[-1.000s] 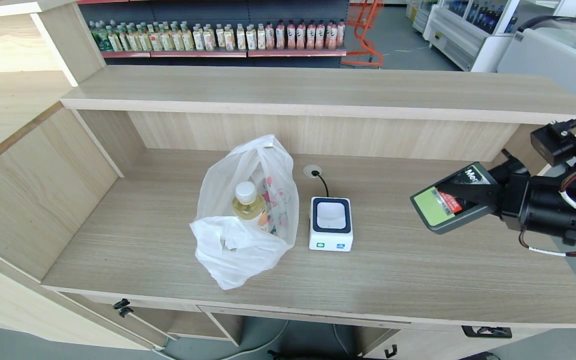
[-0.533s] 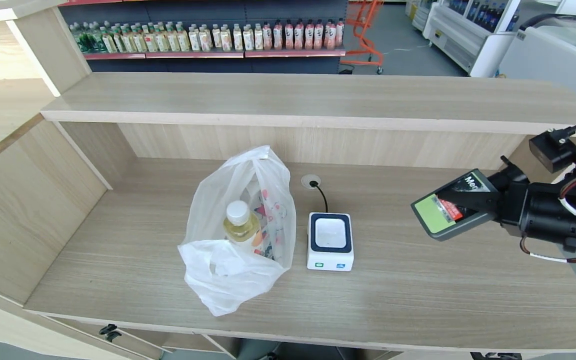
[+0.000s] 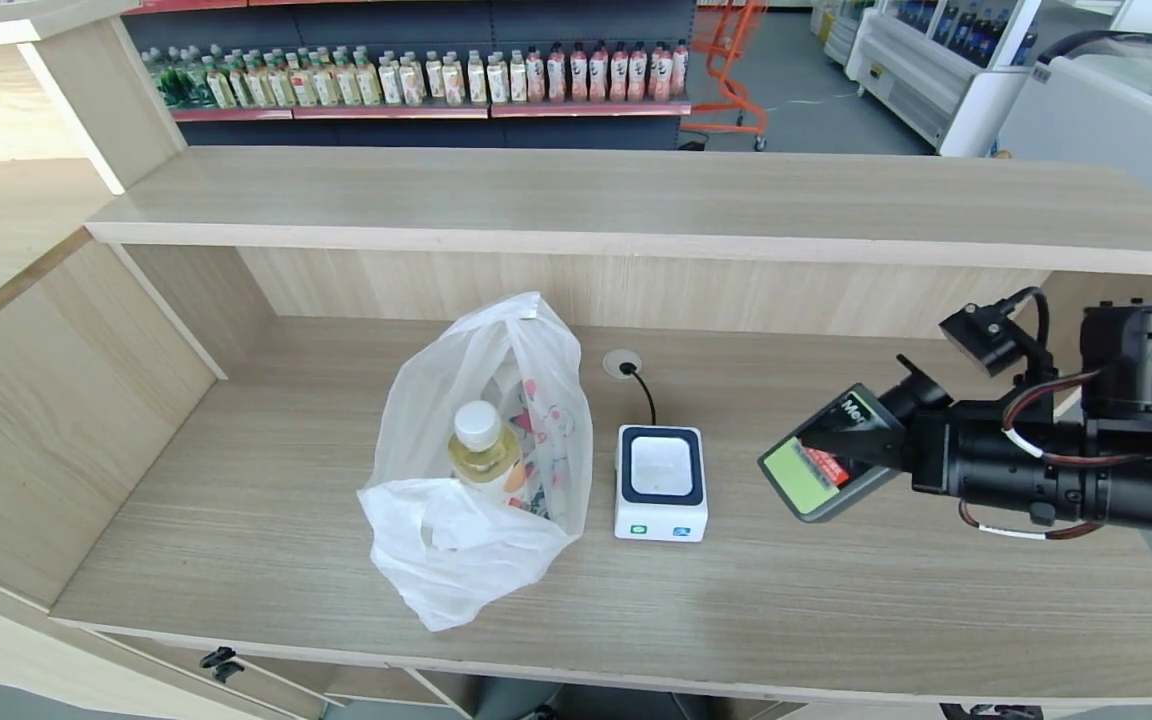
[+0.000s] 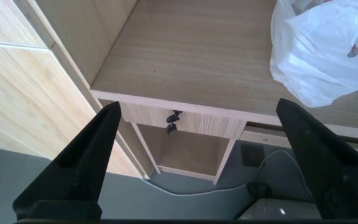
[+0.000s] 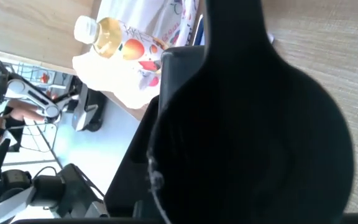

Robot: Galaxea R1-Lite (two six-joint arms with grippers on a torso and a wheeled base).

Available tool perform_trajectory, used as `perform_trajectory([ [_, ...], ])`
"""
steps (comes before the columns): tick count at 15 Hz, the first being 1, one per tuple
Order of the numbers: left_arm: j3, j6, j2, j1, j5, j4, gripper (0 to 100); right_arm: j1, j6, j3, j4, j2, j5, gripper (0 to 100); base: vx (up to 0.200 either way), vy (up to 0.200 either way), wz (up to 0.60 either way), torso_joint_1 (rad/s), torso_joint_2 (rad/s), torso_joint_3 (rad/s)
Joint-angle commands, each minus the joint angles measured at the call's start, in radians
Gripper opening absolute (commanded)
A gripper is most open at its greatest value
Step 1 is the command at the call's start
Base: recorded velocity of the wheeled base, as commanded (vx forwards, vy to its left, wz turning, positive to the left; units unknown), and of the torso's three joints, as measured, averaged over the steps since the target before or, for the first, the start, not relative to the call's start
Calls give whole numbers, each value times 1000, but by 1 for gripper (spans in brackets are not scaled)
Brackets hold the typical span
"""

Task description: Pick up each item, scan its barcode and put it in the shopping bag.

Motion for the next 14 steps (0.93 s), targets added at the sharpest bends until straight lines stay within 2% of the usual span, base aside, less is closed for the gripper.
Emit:
perform_trajectory([
  [1, 0, 0, 1, 0, 1, 0, 100, 24, -65, -12, -4, 88, 4, 0, 0, 0, 0, 0, 0, 0],
  [3, 0, 0, 1, 0, 1, 0, 100, 22, -128, -47, -22, 163, 4, 0, 0, 0, 0, 0, 0, 0],
  [8, 0, 0, 1, 0, 1, 0, 100, 77, -129, -147, -70, 261, 1, 0, 0, 0, 0, 0, 0, 0],
  [11, 0, 0, 1, 0, 1, 0, 100, 113, -129, -171, -73, 303, -1, 0, 0, 0, 0, 0, 0, 0],
  [14, 0, 0, 1, 0, 1, 0, 100, 130, -134, -179, -145, 356, -4, 0, 0, 0, 0, 0, 0, 0],
])
